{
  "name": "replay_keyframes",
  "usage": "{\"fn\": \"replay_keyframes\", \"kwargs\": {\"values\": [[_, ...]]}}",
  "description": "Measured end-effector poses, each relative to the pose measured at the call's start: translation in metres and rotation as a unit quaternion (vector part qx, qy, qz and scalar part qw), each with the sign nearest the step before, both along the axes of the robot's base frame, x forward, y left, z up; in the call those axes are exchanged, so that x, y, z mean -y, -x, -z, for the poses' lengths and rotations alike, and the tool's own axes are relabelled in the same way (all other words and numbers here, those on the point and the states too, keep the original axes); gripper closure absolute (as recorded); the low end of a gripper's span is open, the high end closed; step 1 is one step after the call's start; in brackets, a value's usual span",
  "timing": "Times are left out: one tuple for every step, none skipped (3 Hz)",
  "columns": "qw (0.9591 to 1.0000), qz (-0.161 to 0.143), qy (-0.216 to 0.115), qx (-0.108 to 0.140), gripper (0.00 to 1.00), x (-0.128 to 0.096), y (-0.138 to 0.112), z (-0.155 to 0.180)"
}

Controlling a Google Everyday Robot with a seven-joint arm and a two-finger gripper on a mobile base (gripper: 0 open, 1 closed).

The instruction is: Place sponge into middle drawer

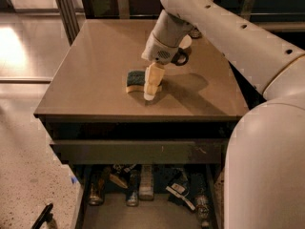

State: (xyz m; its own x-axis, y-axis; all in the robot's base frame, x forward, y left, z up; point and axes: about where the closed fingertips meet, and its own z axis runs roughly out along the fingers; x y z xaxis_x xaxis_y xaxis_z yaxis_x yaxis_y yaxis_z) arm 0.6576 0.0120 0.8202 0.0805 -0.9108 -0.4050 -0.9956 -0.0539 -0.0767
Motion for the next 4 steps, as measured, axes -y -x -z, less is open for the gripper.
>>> {"fn": "replay_keyframes", "kwargs": {"values": [[0.9997,-0.011,0.006,-0.020,0.00,-0.0004,0.0073,0.0138],[0.9997,-0.011,0.006,-0.020,0.00,-0.0004,0.0073,0.0139],[0.9997,-0.011,0.006,-0.020,0.26,-0.0005,0.0073,0.0139],[0.9997,-0.011,0.006,-0.020,0.57,-0.0005,0.0073,0.0139]]}}
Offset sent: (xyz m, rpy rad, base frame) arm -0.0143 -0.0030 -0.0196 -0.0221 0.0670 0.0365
